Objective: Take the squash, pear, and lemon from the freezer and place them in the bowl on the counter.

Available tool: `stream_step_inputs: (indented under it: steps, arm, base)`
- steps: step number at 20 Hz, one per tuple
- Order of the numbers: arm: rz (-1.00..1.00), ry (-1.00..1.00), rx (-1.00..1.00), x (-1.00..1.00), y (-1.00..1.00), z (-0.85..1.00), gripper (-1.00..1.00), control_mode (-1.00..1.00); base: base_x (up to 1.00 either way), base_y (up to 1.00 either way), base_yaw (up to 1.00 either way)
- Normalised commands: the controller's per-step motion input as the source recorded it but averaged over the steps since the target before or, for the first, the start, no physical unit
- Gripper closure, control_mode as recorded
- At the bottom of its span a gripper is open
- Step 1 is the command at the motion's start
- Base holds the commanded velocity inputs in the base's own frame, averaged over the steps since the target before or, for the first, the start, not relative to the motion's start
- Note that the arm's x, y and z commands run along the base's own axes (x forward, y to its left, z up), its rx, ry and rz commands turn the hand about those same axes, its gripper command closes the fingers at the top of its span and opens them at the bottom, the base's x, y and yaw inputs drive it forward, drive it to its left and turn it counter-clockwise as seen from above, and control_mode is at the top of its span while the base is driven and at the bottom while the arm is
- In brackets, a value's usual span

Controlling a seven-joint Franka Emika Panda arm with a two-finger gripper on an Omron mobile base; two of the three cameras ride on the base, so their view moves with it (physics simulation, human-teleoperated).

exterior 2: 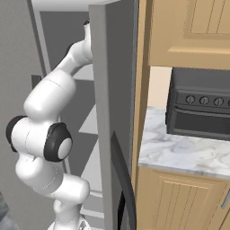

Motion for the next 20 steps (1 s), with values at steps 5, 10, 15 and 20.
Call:
stream_step_inputs:
  steps: [5, 10, 15, 20]
  arm:
    - [0.16, 0.0, 0.0, -0.08, 0.34, -0.06, 1.0, -1.0]
    - [0.2, -0.03, 0.04, -0.04, 0.07, -0.01, 1.0, -1.0]
    - [0.24, -0.05, 0.07, -0.25, 0.0, 0.0, 1.0, -1.0]
    - [0.28, -0.01, 0.04, -0.51, 0.07, 0.0, 1.0, -1.0]
  base:
    - [0.0, 0.0, 0.0]
    - [0.0, 0.0, 0.0]
    - [0.0, 0.0, 0.0]
    - [0.0, 0.0, 0.0]
